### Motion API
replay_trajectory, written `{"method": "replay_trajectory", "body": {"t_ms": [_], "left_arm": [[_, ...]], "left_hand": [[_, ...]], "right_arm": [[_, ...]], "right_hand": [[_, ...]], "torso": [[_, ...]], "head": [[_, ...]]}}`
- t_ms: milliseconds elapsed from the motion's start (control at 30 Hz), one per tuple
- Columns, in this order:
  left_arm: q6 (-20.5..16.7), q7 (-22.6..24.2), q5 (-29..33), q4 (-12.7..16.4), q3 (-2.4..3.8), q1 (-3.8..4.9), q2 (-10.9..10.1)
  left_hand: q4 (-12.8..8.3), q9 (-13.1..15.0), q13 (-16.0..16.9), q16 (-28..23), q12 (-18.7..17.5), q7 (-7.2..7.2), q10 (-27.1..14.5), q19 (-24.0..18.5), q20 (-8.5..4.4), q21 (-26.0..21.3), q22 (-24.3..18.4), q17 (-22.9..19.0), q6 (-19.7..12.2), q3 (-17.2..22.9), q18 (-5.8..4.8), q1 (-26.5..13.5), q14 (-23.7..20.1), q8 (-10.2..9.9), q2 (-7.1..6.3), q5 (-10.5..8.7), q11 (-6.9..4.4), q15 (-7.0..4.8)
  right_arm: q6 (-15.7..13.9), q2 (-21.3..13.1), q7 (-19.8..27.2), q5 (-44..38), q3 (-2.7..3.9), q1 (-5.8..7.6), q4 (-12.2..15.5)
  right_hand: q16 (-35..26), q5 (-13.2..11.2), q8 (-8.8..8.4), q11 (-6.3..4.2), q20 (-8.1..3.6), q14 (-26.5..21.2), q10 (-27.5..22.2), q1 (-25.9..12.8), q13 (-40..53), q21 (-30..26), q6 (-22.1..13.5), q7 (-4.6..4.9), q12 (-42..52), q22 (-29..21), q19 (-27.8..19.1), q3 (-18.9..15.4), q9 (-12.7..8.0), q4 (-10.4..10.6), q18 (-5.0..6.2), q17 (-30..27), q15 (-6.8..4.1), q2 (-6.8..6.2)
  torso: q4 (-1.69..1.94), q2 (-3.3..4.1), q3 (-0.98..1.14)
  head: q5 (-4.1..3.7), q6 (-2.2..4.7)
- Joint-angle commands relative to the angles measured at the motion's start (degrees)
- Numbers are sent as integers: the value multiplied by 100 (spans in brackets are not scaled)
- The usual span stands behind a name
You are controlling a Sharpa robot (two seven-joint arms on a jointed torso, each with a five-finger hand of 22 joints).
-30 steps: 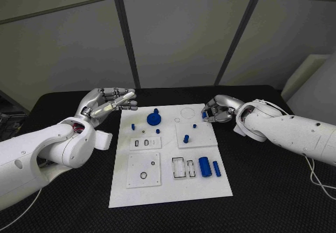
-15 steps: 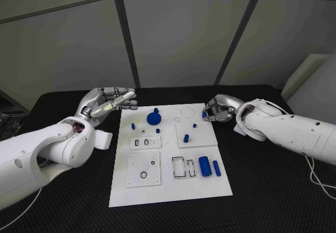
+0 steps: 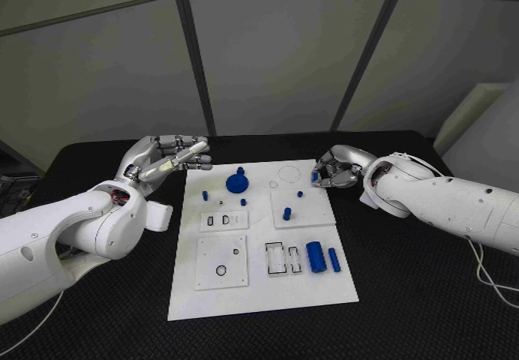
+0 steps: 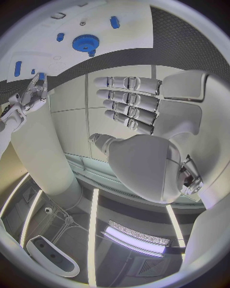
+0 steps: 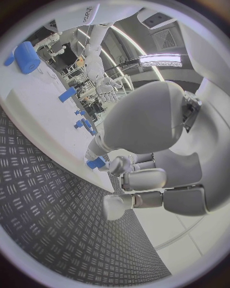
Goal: Assemble the parts on the task board
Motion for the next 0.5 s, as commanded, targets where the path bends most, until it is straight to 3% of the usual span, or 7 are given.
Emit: {"method": "replay_trajectory", "body": {"t_ms": [33,267,500], "left_arm": [[68,22,-39,13,3,7,-6],[68,6,-39,25,3,7,-37],[68,-11,-39,31,3,7,-62]], "left_hand": [[3,-5,2,-32,-34,72,-20,-38,-7,-19,-8,9,20,27,-80,-1,-17,-33,36,33,3,10],[0,-5,2,-34,-35,74,-22,-39,-6,-19,-9,10,20,33,-79,5,-18,-35,47,33,4,10],[-6,-5,2,-37,-35,73,-24,-39,-6,-20,-10,10,21,38,-79,14,-20,-37,54,33,4,11]], "right_arm": [[-204,-6,-31,51,3,9,42],[-320,-112,-205,186,8,13,406],[-325,-127,-519,203,32,94,946]], "right_hand": [[8,-38,42,-37,-26,385,-4,26,7,22,80,-41,10,5,3,40,70,-6,-15,468,-41,87],[14,-21,48,-40,-39,388,-18,51,-9,25,34,-36,-12,11,8,79,77,-35,-17,480,-49,106],[22,-12,43,-29,-44,392,-35,62,-26,23,-29,-19,-35,8,7,124,80,-60,-19,495,-46,117]], "torso": [[2,-2,-2],[-6,-12,-5],[-2,-19,-28]], "head": [[9,-2],[47,9],[73,26]]}}
